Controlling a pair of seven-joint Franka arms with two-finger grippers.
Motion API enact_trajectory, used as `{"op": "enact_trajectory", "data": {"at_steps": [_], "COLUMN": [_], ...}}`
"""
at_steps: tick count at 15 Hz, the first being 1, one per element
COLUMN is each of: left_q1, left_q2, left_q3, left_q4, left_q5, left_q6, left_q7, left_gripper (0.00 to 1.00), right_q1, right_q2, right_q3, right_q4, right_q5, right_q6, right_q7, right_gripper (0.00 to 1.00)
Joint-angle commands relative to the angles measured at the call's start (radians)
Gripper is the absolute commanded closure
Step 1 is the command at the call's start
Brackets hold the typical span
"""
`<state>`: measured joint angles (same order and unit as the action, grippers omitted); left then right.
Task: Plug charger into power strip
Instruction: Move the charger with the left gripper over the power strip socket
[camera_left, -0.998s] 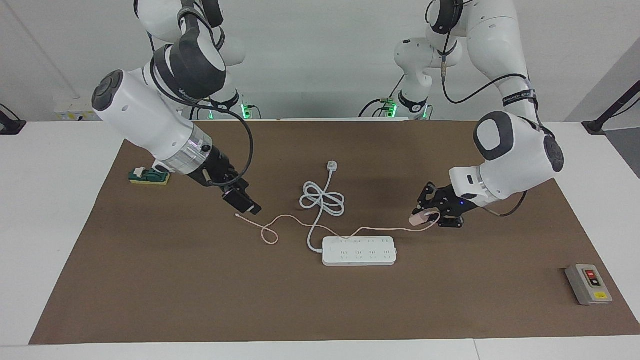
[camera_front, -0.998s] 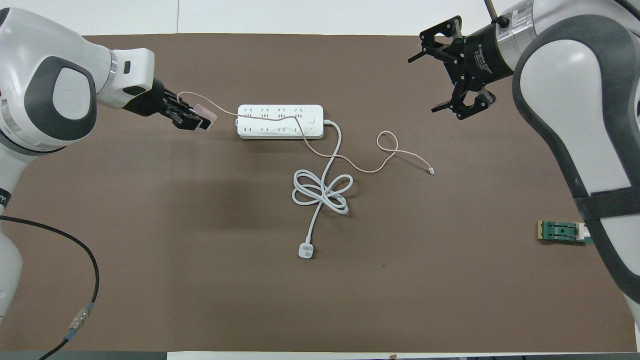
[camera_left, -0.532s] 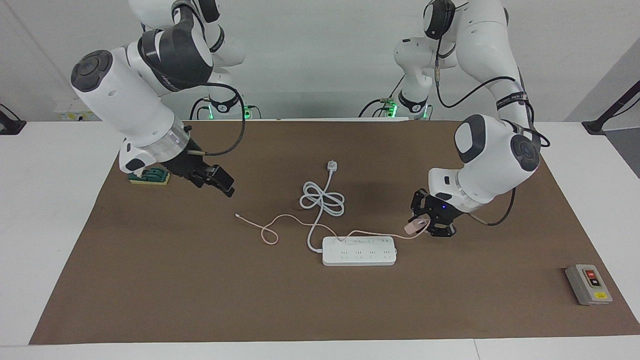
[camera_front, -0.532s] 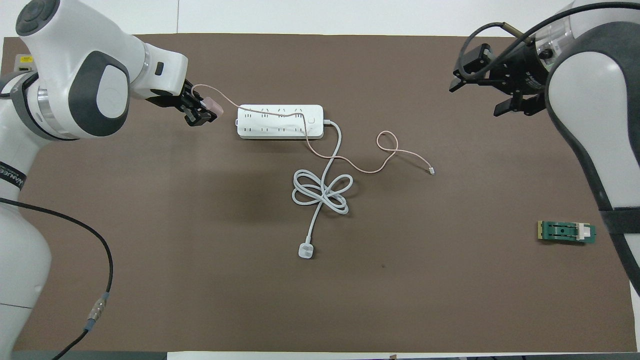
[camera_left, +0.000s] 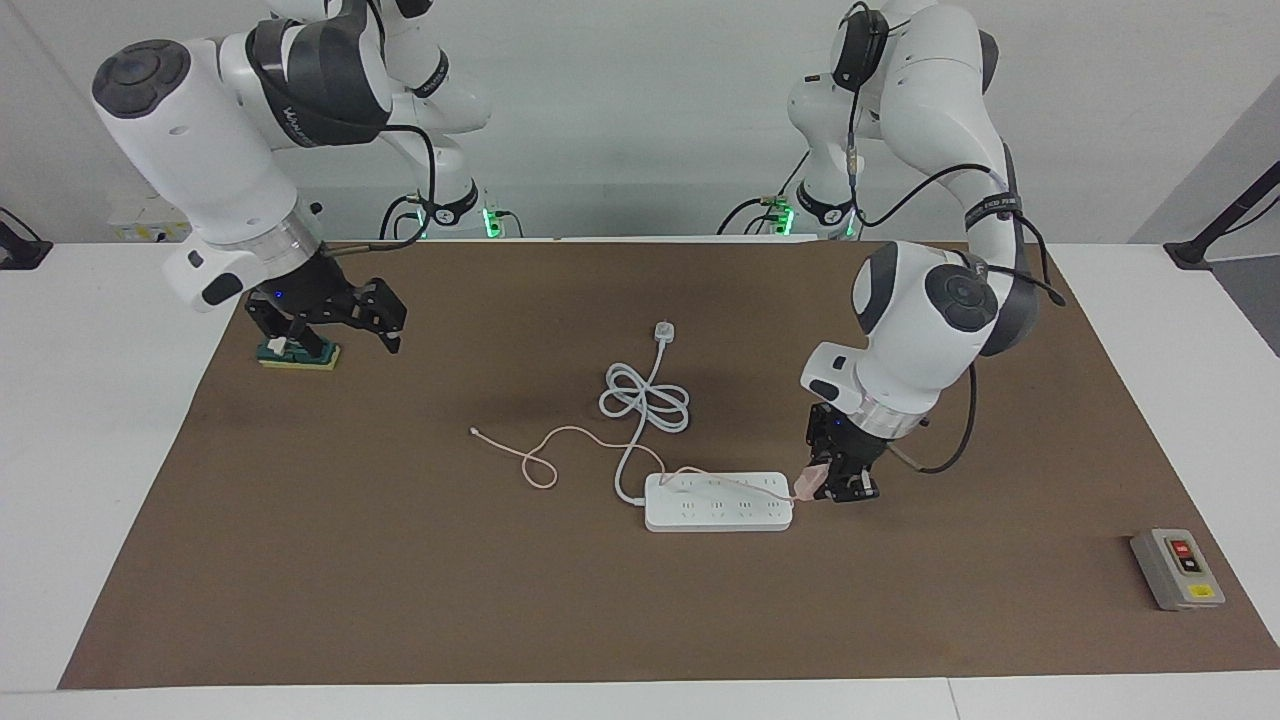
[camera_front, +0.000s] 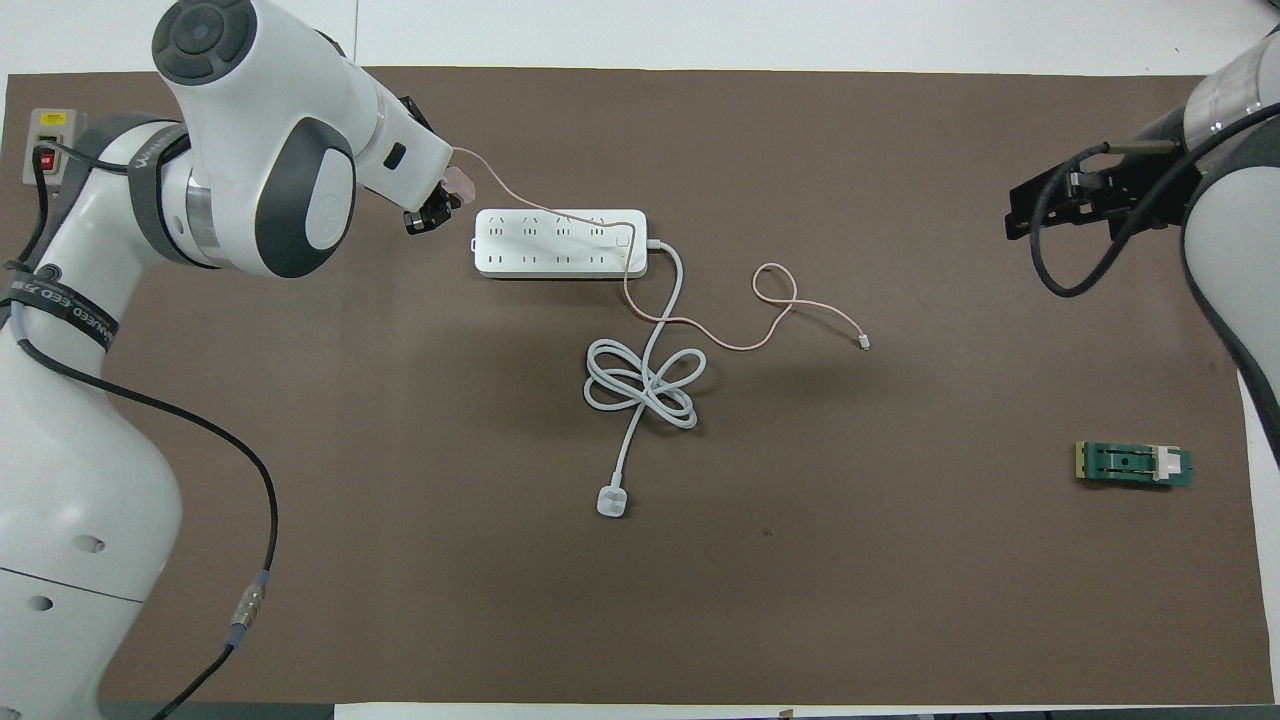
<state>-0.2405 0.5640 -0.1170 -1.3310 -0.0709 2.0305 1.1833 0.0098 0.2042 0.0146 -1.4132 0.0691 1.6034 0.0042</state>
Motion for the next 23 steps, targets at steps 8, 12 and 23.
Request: {"op": "enact_trajectory", "data": {"at_steps": [8,12,23], "left_q1": [-0.051,-0.048,-0.046], "left_q2": [0.001,-0.012,-0.059], "left_q3": [0.014,0.013,0.01], "left_q4": [-0.063,-0.082,-0.186], "left_q5": [0.031,0.095,0.095], "left_q6": [0.027,0.002,0.062], "left_q7": [0.05,0.052,0.053], "left_gripper": [1.0,1.0,1.0], "right_q1": [-0.051,-0.06,-0.051], "right_q2": [-0.232,-0.238,-0.238], "right_q3": [0.001,0.001,0.005], "right_q4": [-0.256,-0.263,-0.248], "right_q5": [-0.049,-0.058,-0.104], "right_q6": [-0.025,-0.02,-0.016], "right_q7": [-0.089,-0.086,-0.084], "right_gripper": [0.0,0.0,0.0]}}
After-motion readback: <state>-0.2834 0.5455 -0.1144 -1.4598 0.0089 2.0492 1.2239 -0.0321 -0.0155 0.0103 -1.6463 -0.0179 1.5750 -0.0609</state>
